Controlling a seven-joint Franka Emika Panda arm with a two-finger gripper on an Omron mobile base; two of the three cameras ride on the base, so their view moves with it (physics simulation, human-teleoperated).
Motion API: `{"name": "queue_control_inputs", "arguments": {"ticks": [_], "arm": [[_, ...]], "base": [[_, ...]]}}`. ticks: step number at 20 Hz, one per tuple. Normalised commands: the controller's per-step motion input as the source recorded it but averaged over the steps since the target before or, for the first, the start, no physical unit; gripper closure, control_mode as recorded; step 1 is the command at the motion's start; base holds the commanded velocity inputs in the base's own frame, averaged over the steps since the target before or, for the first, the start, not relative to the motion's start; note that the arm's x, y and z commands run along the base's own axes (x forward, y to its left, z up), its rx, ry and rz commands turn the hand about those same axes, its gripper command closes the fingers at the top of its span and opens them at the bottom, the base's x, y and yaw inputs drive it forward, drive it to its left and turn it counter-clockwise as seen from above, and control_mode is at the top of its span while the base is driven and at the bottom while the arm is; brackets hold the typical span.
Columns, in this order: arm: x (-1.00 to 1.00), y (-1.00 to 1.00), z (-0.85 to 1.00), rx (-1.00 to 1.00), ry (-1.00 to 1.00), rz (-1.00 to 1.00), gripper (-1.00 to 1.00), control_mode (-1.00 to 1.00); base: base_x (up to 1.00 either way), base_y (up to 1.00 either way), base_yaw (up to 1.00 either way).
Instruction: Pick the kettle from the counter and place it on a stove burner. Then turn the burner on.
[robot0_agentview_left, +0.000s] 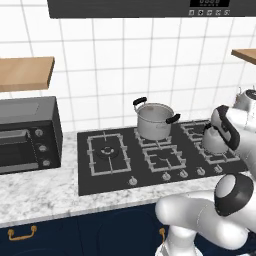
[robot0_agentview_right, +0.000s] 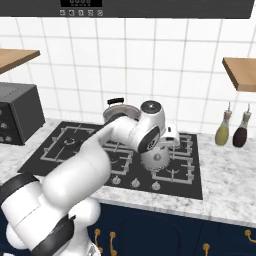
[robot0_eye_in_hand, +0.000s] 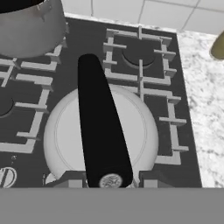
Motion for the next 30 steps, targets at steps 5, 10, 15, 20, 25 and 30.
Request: {"name": "queue_control_inputs", "arguments": {"ticks": [5,10,15,20,25,30], "arm": [[-0.02,1.0,0.0,0.0,0.0,0.02,1.0,-1.0],[-0.04,0.96,0.0,0.0,0.0,0.03,1.0,-1.0],[-0.04,0.89,0.0,0.0,0.0,0.03,1.0,-1.0],[0.0,0.88,0.0,0.0,0.0,0.02,1.0,-1.0],[0.0,0.82,0.0,0.01,0.0,0.01,1.0,-1.0],[0.0,0.75,0.01,0.06,0.0,0.0,1.0,-1.0]], "base": [[0.0,0.0,0.0],[0.0,0.0,0.0],[0.0,0.0,0.0],[0.0,0.0,0.0],[0.0,0.0,0.0],[0.0,0.0,0.0]]}}
